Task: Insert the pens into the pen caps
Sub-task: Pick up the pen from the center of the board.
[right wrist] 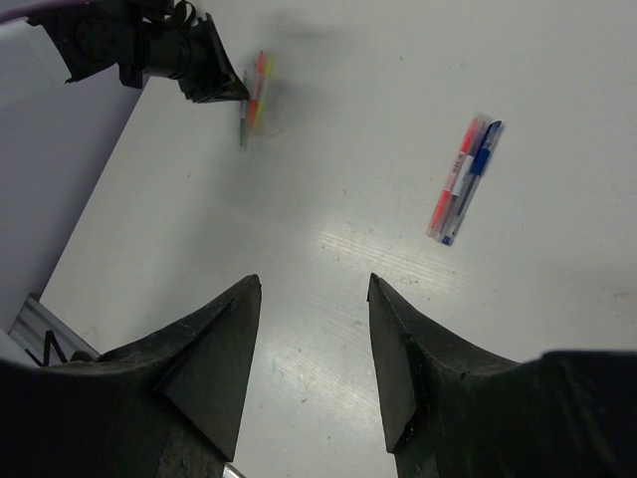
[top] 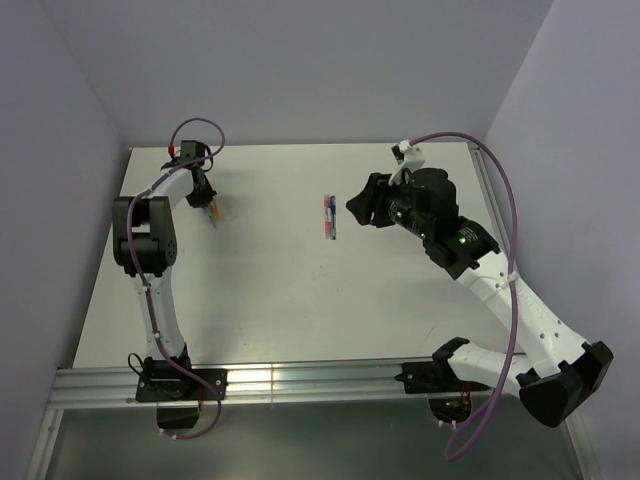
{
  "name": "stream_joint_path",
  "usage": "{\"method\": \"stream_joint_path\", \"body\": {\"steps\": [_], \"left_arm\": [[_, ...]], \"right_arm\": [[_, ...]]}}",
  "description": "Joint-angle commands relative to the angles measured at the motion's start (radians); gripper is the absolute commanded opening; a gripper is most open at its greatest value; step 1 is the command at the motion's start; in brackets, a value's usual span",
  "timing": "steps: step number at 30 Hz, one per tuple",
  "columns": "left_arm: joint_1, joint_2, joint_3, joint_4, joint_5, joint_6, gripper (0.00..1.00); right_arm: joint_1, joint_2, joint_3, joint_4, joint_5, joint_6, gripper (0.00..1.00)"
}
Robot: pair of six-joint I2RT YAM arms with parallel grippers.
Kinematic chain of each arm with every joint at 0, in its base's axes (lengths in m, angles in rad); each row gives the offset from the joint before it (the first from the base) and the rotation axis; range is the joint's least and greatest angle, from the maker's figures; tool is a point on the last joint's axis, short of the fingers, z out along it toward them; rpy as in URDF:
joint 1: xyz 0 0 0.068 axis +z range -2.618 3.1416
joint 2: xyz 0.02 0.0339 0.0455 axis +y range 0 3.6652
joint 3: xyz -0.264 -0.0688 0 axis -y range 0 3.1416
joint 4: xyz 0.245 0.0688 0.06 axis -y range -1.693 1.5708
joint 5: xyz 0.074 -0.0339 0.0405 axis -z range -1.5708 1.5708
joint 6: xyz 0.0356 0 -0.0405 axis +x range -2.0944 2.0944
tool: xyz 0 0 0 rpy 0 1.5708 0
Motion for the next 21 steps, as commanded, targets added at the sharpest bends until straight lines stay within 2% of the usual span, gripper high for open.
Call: {"method": "stream_joint_path", "body": {"steps": [1, 17, 21], "left_arm": [[0.003, -0.007, 0.009, -0.019, -0.013, 0.005, 0.0], [-0.004, -0.295, -0.074, -0.063, 0.043, 0.002, 0.0], [-0.027, -0.394, -0.101, -0.037, 0.138, -0.001, 0.0]], "right_arm": [[-0.005, 0.006, -0.002, 0.022, -0.006, -0.018, 0.55], [-0.005, 0.029, 0.004, 0.027, -0.049, -0.014, 0.55], [-0.005, 0.034, 0.001, 0.061, -0.103, -0.011, 0.55]]}}
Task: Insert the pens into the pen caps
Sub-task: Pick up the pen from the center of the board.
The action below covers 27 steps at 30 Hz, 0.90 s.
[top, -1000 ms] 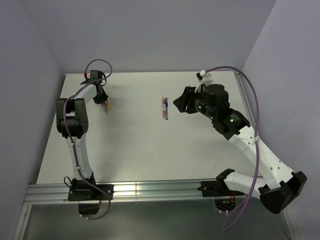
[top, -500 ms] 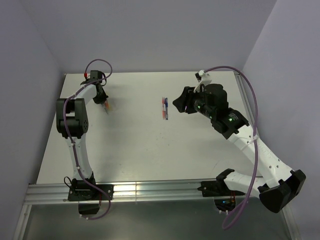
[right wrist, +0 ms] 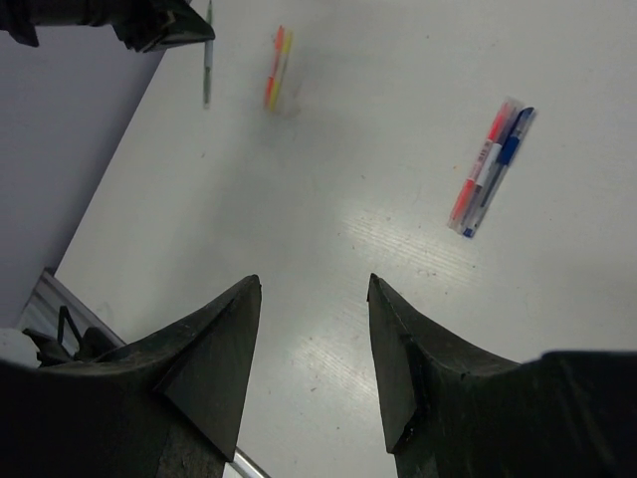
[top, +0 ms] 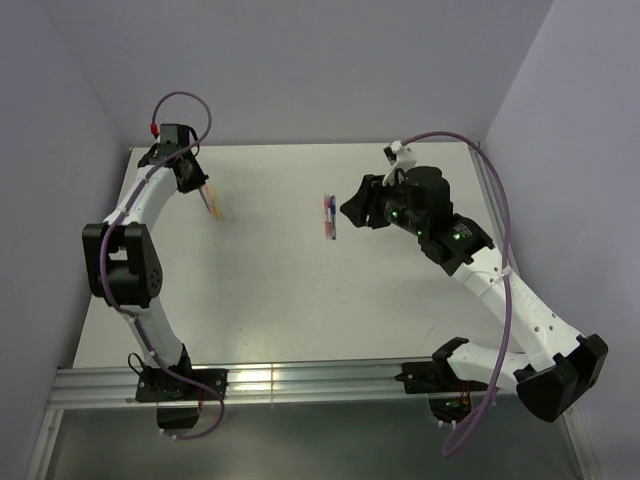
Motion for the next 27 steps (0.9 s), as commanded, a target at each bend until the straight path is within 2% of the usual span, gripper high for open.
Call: {"method": "stream_joint_path", "body": {"steps": [1, 6, 10, 15, 16, 17, 21, 27], "left_arm": [[-0.031, -0.159, -0.028, 0.032, 0.106, -0.012, 0.0], [-0.113, -0.336, -0.092, 0.144, 0.235, -0.103, 0.0], [-0.186, -0.508, -0.204, 0.341, 0.357, -0.194, 0.0], [-0.284, -0.644, -0.307, 0.541, 0.399, -0.306, 0.0], [-0.306, -0.655, -0.316, 0.549, 0.402, -0.317, 0.0], [-0.338, -0.669, -0.339, 0.627, 0.404, -0.325, 0.0], [-0.395, -0.701, -0.361, 0.687, 0.399, -0.346, 0.0], [-0.447, -0.701, -0.379, 0.742, 0.399, -0.348, 0.0]], "right_arm": [[-0.005, 0.005, -0.001, 0.067, -0.062, -0.003, 0.55], [-0.006, 0.021, -0.007, 0.207, -0.206, 0.057, 0.55], [-0.003, 0.076, -0.027, 0.372, -0.316, 0.153, 0.56], [0.003, 0.131, -0.015, 0.557, -0.387, 0.193, 0.57], [0.003, 0.139, -0.01, 0.573, -0.389, 0.195, 0.57], [0.003, 0.143, -0.008, 0.59, -0.392, 0.196, 0.58], [0.003, 0.148, -0.008, 0.677, -0.415, 0.224, 0.59], [0.005, 0.162, 0.027, 0.651, -0.418, 0.209, 0.6]]}}
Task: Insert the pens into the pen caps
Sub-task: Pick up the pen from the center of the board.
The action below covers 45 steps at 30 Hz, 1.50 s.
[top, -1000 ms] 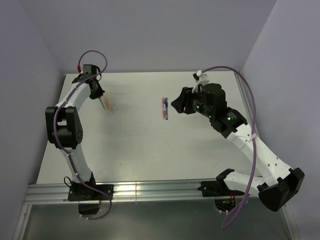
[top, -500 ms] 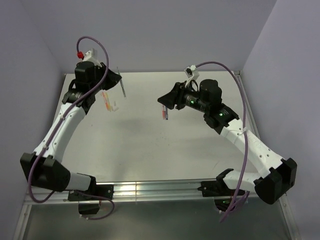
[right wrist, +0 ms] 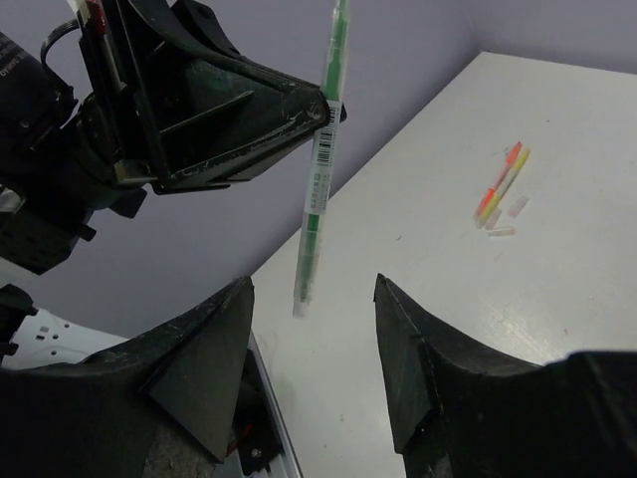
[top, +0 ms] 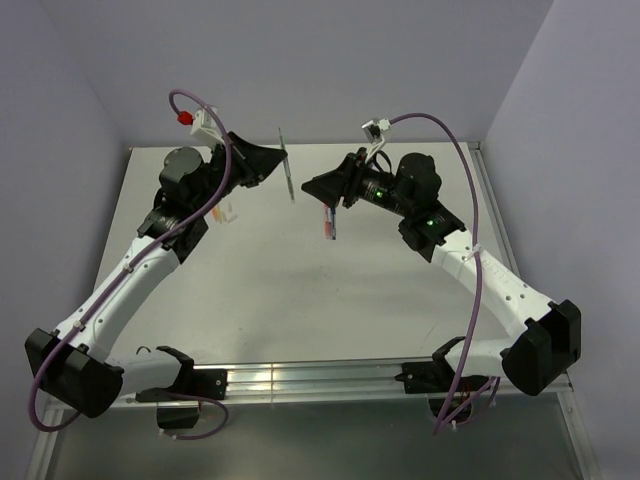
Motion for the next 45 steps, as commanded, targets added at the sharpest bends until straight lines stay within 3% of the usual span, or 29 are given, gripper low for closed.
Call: {"method": "stream_joint_path", "body": {"steps": [1, 17, 22, 34, 36, 39, 40, 45], "left_arm": [[-0.022, -0.019, 0.0, 0.119, 0.018, -0.017, 0.0], [-0.149, 0.051, 0.043, 0.147, -0.007, 0.018, 0.0], [-0.165, 0.05, 0.043, 0.151, -0.017, 0.026, 0.0], [-0.182, 0.058, 0.056, 0.145, -0.033, 0.041, 0.0], [-0.185, 0.061, 0.055, 0.151, -0.027, 0.042, 0.0], [-0.191, 0.07, 0.066, 0.142, -0.011, 0.047, 0.0], [-0.192, 0.074, 0.069, 0.136, 0.005, 0.05, 0.01], [-0.202, 0.065, 0.07, 0.093, -0.016, 0.076, 0.16]], "right_arm": [[0.003, 0.0, 0.044, 0.056, -0.022, -0.005, 0.6], [0.009, 0.025, 0.063, 0.047, -0.042, 0.01, 0.57], [0.009, 0.014, 0.058, 0.027, -0.044, 0.01, 0.46], [0.011, 0.0, 0.055, -0.025, -0.031, -0.002, 0.31], [0.011, 0.003, 0.064, -0.043, -0.03, -0.007, 0.23], [0.011, 0.002, 0.07, -0.06, -0.013, -0.008, 0.02], [0.011, 0.0, 0.073, -0.08, -0.007, -0.014, 0.0], [0.011, -0.001, 0.093, -0.114, 0.01, -0.025, 0.0]]}}
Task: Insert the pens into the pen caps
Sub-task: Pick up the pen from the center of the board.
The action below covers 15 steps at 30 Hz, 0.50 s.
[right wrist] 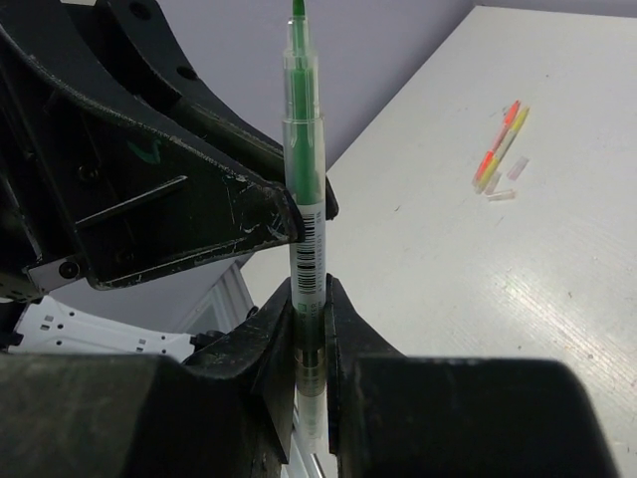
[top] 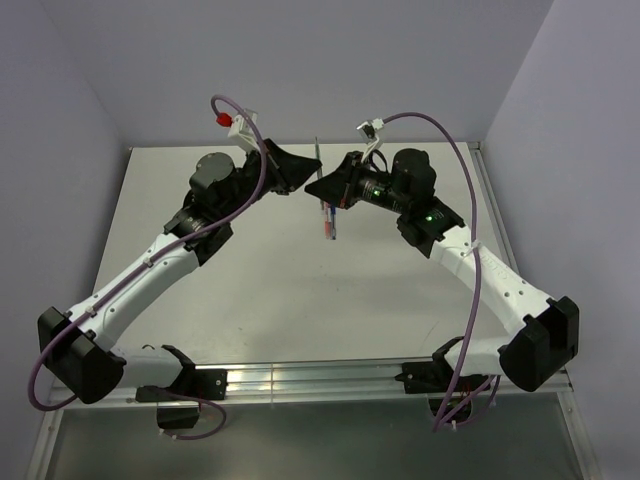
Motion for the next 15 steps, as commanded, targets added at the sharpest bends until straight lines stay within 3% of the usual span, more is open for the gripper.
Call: {"method": "stream_joint_path", "body": {"steps": [1, 7, 12, 15], "left_arm": [[-0.019, -0.014, 0.047, -0.008, 0.0, 0.041, 0.18], [-0.017, -0.096, 0.032, -0.063, -0.051, 0.135, 0.42], [-0.019, -0.142, 0.045, -0.13, -0.1, 0.176, 0.46], [-0.013, -0.164, 0.056, -0.248, -0.212, 0.209, 0.46]], "right_arm": [[0.006, -0.028, 0.057, -0.014, 0.03, -0.029, 0.0], [0.004, -0.051, 0.058, -0.063, 0.061, -0.045, 0.0], [0.004, -0.071, 0.037, -0.089, 0.101, -0.057, 0.0], [0.004, -0.087, 0.02, -0.136, 0.145, -0.078, 0.0]]}}
